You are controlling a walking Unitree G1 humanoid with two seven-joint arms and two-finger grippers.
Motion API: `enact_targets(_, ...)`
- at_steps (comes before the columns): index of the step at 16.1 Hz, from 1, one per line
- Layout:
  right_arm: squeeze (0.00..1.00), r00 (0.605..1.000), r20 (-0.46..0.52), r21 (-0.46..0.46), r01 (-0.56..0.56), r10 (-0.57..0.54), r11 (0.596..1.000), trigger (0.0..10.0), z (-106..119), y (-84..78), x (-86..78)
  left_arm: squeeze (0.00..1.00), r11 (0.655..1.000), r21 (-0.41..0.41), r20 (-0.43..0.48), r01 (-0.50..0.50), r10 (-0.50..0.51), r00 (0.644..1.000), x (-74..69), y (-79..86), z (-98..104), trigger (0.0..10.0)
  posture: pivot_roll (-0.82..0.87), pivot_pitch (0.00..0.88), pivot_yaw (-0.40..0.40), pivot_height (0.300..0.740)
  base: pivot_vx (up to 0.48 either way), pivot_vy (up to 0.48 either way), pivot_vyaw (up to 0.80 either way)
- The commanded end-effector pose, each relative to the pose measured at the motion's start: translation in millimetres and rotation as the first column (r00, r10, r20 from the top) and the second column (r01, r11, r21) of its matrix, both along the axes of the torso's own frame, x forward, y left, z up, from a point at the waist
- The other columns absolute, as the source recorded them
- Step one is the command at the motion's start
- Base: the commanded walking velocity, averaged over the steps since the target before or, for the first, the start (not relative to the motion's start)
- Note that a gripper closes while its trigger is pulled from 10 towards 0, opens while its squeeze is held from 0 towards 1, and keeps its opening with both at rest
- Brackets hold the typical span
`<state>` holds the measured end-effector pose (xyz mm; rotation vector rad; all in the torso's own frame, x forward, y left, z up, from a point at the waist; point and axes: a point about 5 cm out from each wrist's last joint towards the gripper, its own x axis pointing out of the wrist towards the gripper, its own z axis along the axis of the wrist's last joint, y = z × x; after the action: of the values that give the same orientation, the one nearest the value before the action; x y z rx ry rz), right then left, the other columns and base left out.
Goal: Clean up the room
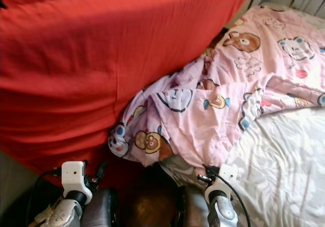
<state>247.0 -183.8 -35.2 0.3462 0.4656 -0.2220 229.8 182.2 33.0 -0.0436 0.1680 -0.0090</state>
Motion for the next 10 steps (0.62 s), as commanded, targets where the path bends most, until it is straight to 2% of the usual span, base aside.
enact_targets(1, 0.00, 0.991, 0.031, -0.013, 0.134, -0.133, 0.991, 0.0, 5.7, -22.9, -1.3, 0.00, 1.000, -0.008, -0.011, -0.008, 0.007, 1.000, -0.5, 2.8, -4.7, 10.0, 0.05, 0.081, -0.054, 0.600, 0.000, 0.000, 0.00)
enact_targets(2, 0.00, 0.989, 0.124, -0.063, 0.093, -0.085, 0.994, 0.0, 18.5, -22.8, 7.1, 0.00, 1.000, -0.006, -0.007, -0.005, 0.005, 1.000, 1.4, 3.1, -3.9, 10.0, 0.05, 0.072, -0.051, 0.600, 0.000, 0.000, 0.00)
enact_targets(4, 0.00, 0.971, 0.235, -0.144, 0.006, 0.028, 0.990, 0.0, 37.7, -13.0, 19.3, 0.00, 1.000, -0.005, -0.005, -0.003, 0.003, 1.000, 3.3, 3.5, -3.4, 10.0, 0.05, 0.065, -0.048, 0.600, 0.000, 0.000, 0.00)
enact_targets(6, 0.00, 0.948, 0.316, -0.177, 0.011, 0.046, 0.984, 0.0, 55.2, -8.8, 25.7, 0.00, 1.000, -0.002, -0.003, 0.006, -0.006, 1.000, 4.5, 3.7, -4.6, 10.0, 0.04, 0.051, -0.047, 0.600, 0.000, 0.000, 0.00)
enact_targets(8, 0.00, 0.959, 0.283, -0.154, 0.033, 0.012, 0.988, 0.0, 53.4, -12.3, 23.3, 0.00, 1.000, -0.002, 0.000, 0.009, -0.009, 1.000, 5.6, 3.3, -5.1, 10.0, 0.04, 0.044, -0.046, 0.600, 0.000, 0.000, 0.00)
enact_targets(9, 0.00, 0.992, 0.125, -0.134, 0.038, -0.021, 0.990, 0.0, 30.6, -16.0, 8.4, 0.00, 1.000, -0.005, 0.001, 0.017, -0.017, 1.000, 6.5, 0.6, -6.0, 10.0, 0.04, 0.041, -0.048, 0.600, 0.000, 0.000, 0.00)
enact_targets(10, 0.00, 0.998, 0.030, -0.101, 0.064, -0.061, 0.993, 0.0, 15.1, -17.7, -4.2, 0.00, 1.000, -0.006, 0.001, 0.020, -0.020, 1.000, 6.6, -0.3, -6.1, 10.0, 0.04, 0.044, -0.049, 0.600, 0.000, 0.000, 0.00)
